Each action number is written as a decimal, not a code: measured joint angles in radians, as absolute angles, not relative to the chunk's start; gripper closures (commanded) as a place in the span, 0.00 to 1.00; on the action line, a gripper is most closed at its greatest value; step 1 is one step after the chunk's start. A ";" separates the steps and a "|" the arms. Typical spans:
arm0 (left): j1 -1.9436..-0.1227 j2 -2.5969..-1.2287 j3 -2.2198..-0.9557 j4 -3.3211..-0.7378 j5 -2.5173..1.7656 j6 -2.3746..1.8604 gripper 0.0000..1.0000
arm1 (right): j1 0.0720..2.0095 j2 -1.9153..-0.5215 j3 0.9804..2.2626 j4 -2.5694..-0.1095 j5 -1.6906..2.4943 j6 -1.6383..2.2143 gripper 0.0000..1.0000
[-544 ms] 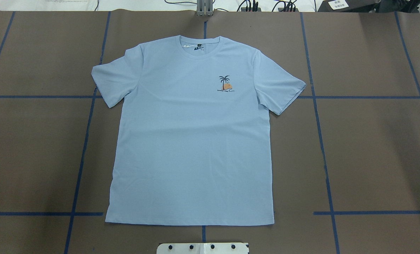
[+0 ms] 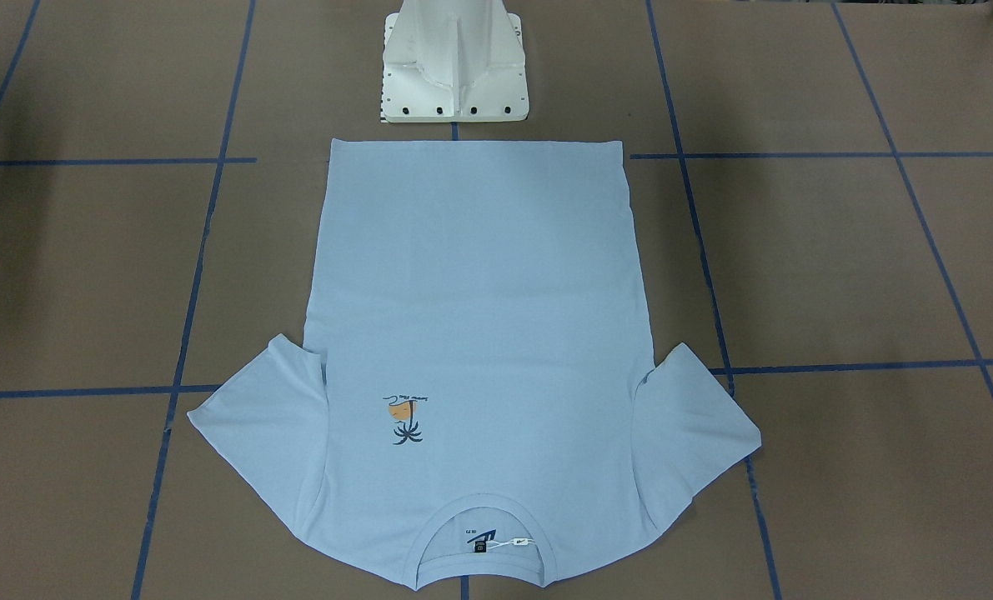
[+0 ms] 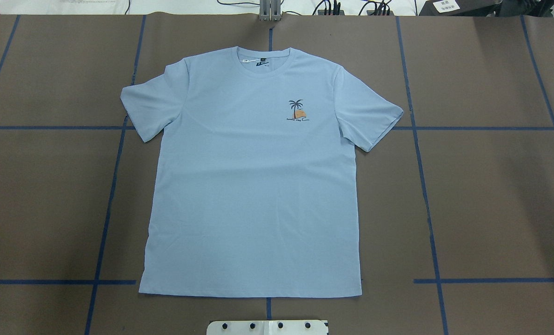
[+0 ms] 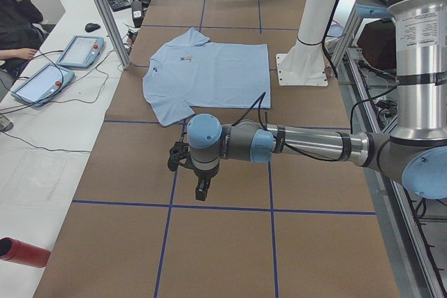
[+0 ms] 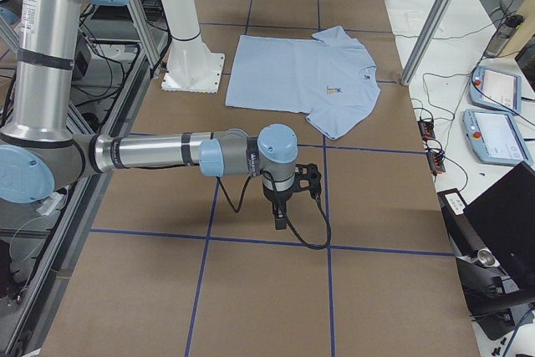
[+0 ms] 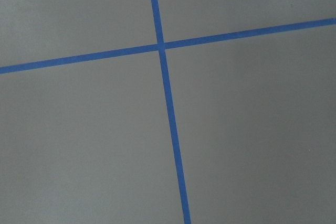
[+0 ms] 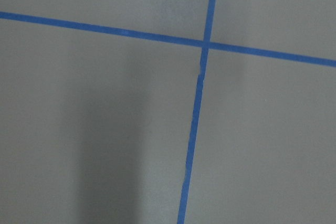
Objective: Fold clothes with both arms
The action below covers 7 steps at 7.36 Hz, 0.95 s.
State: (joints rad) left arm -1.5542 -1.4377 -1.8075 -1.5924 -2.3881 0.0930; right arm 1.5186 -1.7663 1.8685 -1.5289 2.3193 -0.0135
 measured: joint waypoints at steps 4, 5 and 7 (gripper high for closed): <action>-1.553 -1.498 -1.729 -2.022 -2.381 0.078 0.00 | 1.517 -1.690 1.815 -1.246 2.311 -0.009 0.00; -1.554 -1.536 -1.677 -2.117 -2.381 0.053 0.00 | 1.517 -1.641 1.765 -1.235 2.317 -0.001 0.00; -1.554 -1.573 -1.637 -2.185 -2.385 0.007 0.00 | 1.506 -1.533 1.658 -1.202 2.355 0.066 0.00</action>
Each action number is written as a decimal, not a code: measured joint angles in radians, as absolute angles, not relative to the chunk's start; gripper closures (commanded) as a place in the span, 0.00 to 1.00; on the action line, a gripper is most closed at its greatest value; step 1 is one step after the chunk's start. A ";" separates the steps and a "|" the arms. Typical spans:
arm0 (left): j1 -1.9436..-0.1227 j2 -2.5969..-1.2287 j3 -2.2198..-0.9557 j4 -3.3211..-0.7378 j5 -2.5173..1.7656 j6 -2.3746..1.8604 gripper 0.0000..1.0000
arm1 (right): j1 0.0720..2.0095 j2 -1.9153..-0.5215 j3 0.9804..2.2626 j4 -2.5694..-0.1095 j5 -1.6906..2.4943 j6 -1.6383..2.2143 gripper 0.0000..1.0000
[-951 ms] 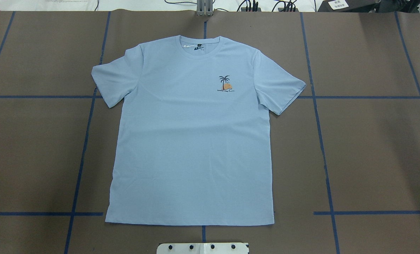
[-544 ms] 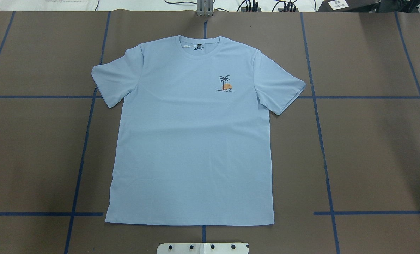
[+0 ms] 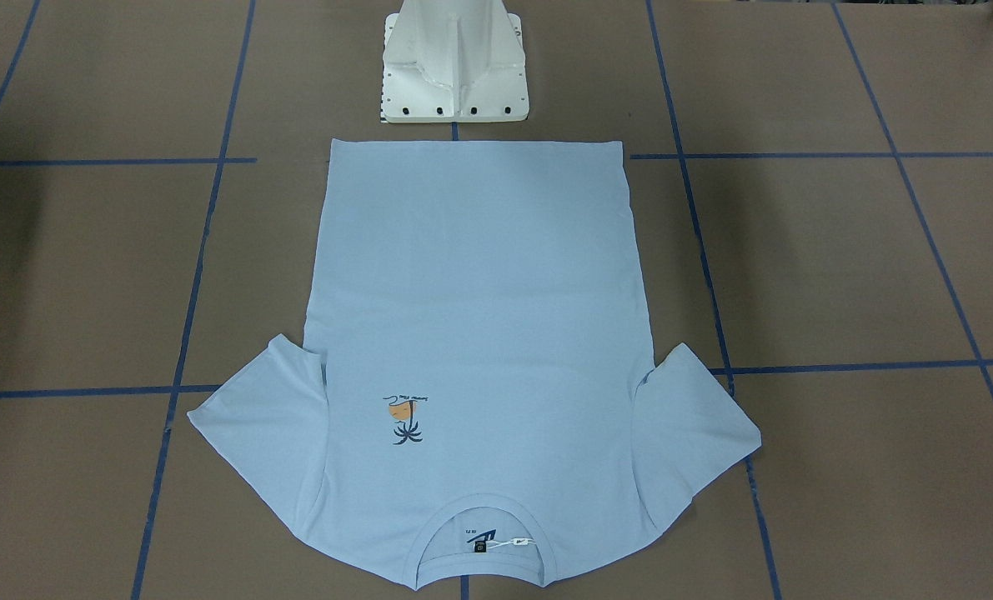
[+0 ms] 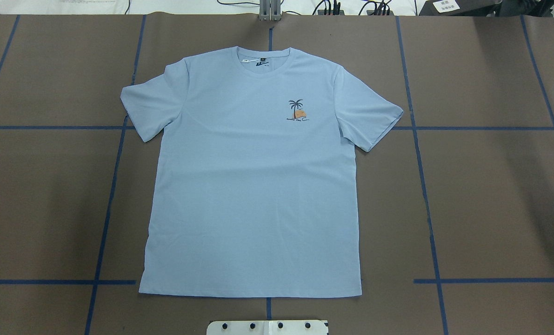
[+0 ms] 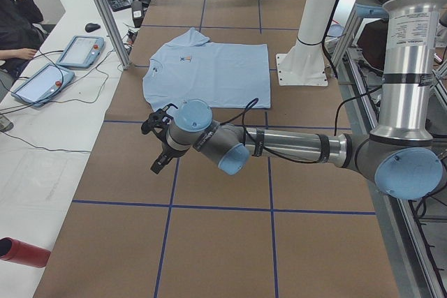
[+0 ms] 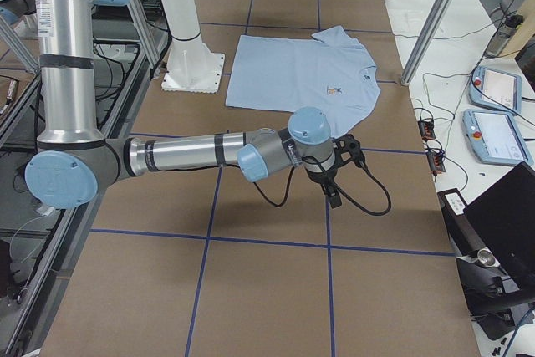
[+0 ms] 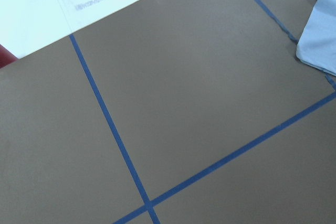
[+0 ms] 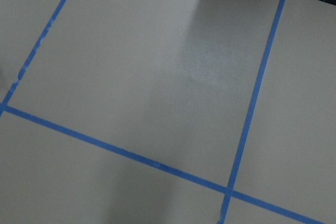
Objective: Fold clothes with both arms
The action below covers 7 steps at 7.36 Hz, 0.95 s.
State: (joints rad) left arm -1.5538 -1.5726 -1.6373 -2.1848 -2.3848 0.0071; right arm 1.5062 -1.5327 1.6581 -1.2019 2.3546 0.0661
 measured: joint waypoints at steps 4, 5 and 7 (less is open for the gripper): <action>-1.555 -1.577 -1.637 -2.196 -2.388 -0.003 0.00 | 1.273 -1.335 1.480 -0.927 2.274 0.572 0.00; -1.555 -1.578 -1.638 -2.197 -2.388 -0.003 0.00 | 1.170 -1.290 1.466 -0.877 2.173 0.719 0.01; -1.555 -1.578 -1.640 -2.197 -2.389 -0.003 0.00 | 0.994 -1.212 1.428 -0.835 1.972 0.866 0.24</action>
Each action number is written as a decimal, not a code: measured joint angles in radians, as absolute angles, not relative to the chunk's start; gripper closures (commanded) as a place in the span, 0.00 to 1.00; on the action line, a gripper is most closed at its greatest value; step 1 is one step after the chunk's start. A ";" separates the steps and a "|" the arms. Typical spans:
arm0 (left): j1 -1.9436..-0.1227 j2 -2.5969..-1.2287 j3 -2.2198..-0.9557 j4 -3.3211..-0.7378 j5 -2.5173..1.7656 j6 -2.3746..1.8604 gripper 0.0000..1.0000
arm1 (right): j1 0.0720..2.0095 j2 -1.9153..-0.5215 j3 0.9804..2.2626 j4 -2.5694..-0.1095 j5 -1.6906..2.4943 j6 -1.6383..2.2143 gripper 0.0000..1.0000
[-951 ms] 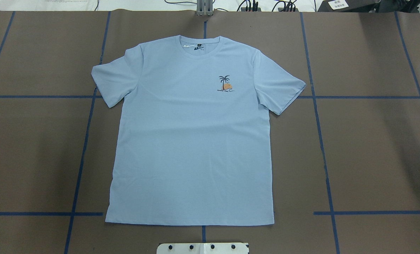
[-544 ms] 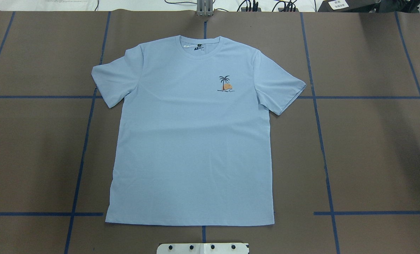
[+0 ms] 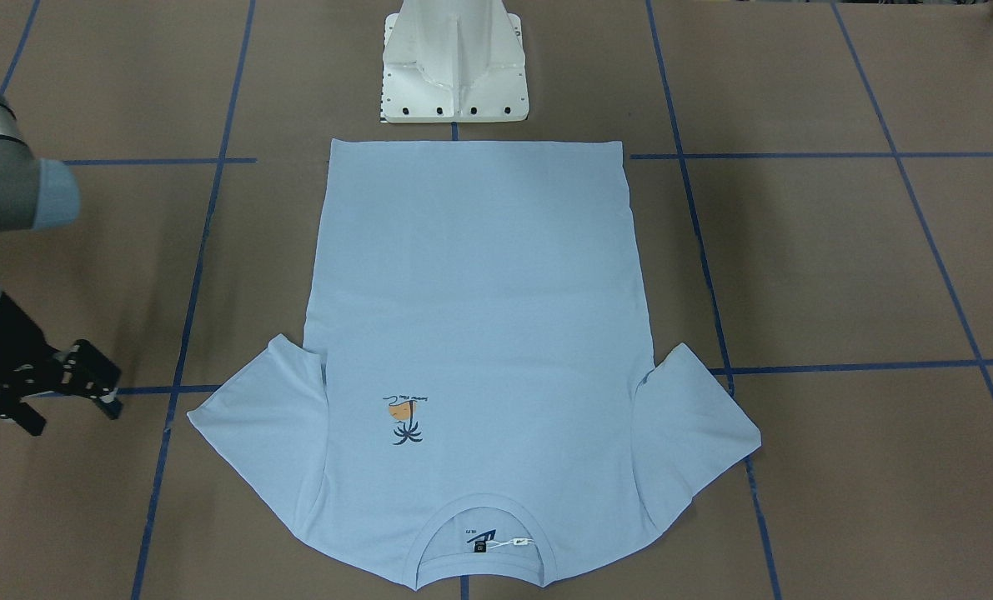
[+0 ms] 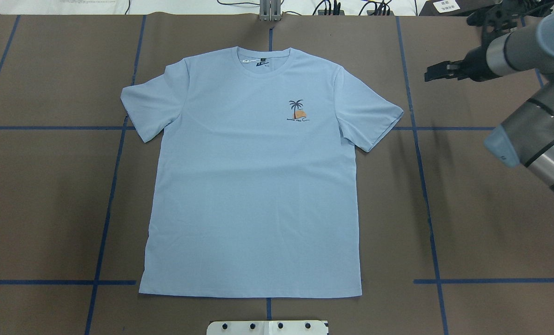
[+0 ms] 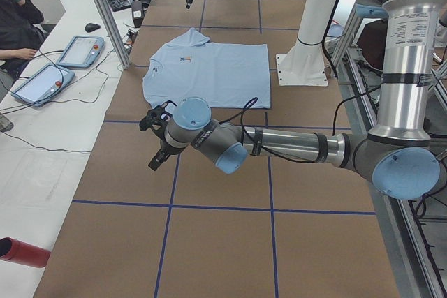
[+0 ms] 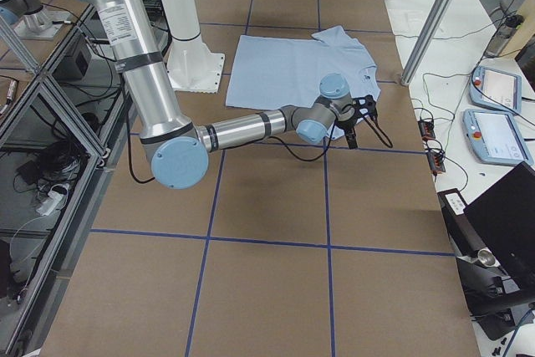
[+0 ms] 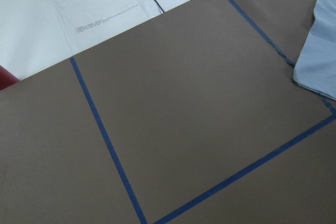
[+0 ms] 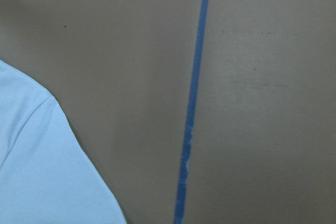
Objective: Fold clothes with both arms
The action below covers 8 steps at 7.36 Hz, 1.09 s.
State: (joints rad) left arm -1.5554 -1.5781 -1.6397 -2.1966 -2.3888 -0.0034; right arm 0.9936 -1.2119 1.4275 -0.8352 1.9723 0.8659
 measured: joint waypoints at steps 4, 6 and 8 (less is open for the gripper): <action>-1.555 -1.577 -1.640 -2.198 -2.390 -0.005 0.00 | 0.861 -1.183 1.344 -0.771 1.843 0.911 0.36; -1.555 -1.577 -1.641 -2.197 -2.390 -0.005 0.00 | 0.840 -1.182 1.338 -0.767 1.828 0.911 0.44; -1.555 -1.577 -1.641 -2.198 -2.390 -0.005 0.00 | 0.830 -1.180 1.330 -0.767 1.823 0.910 0.70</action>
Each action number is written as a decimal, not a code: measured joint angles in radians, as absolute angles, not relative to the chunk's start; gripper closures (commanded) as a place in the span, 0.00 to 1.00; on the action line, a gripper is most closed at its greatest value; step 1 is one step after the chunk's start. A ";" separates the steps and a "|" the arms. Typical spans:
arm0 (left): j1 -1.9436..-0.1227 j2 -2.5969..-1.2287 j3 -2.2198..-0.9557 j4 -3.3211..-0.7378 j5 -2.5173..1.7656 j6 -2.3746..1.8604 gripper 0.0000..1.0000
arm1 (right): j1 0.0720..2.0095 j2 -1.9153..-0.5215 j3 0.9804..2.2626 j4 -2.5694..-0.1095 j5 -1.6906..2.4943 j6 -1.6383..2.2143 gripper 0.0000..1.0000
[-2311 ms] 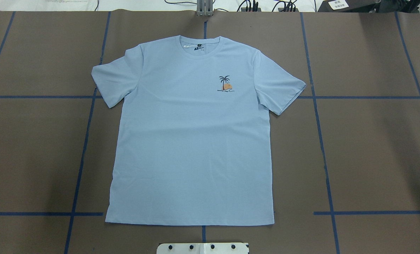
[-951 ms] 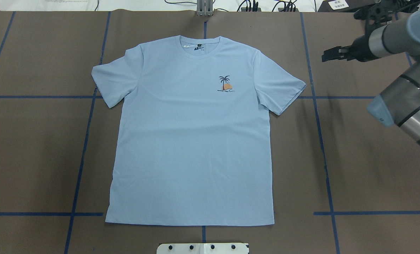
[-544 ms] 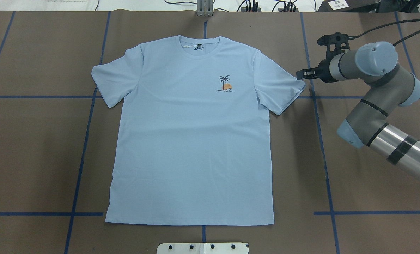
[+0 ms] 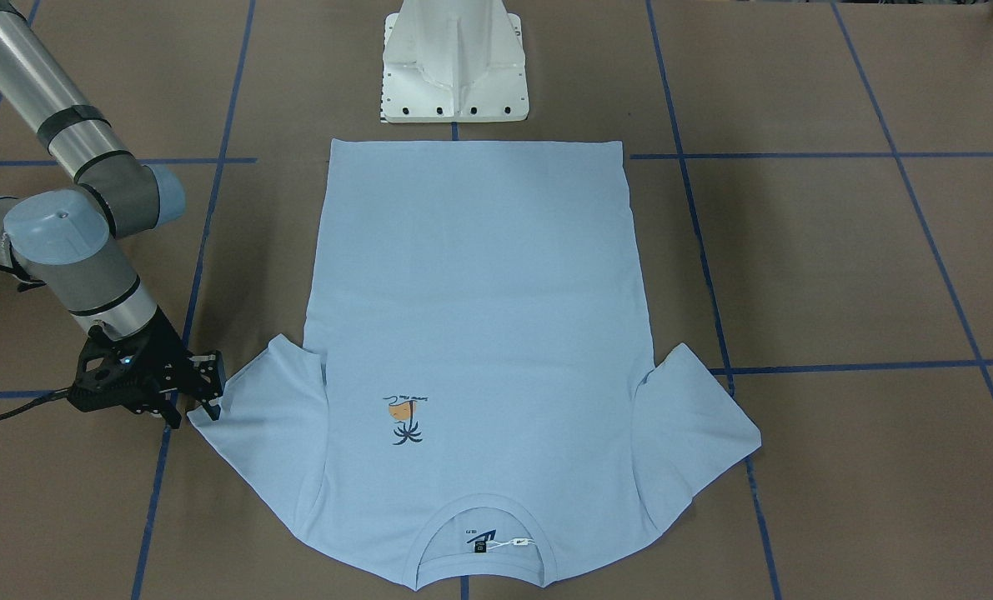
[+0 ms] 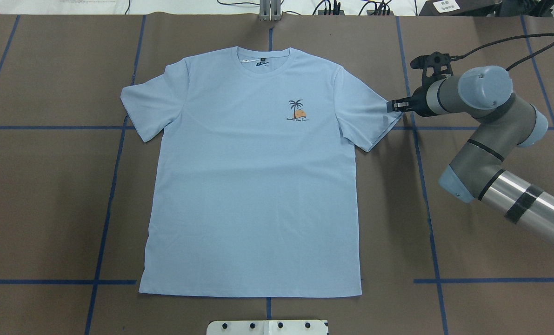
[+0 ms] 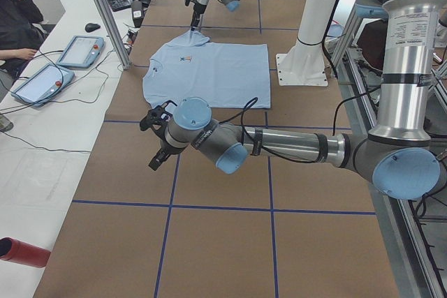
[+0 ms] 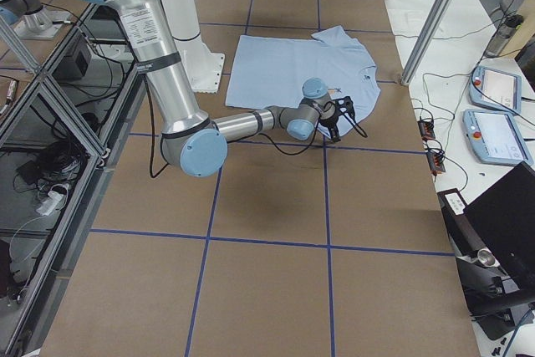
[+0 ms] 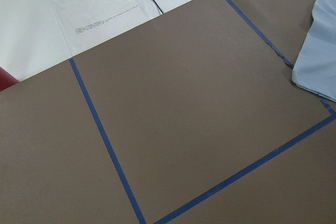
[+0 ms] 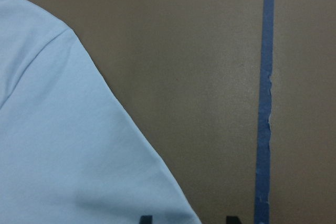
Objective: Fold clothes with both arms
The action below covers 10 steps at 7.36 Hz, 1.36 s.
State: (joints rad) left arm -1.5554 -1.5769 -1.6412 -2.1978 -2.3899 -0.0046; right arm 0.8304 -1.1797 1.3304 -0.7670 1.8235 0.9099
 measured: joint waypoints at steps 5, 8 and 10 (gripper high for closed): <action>-1.555 -1.577 -1.644 -2.198 -2.390 -0.005 0.00 | 0.832 -1.158 1.335 -0.790 1.823 0.912 1.00; -1.555 -1.577 -1.647 -2.197 -2.389 -0.006 0.00 | 0.783 -1.022 1.402 -1.062 1.709 1.086 1.00; -1.555 -1.577 -1.647 -2.197 -2.389 -0.006 0.00 | 0.685 -0.881 1.388 -1.249 1.555 1.257 1.00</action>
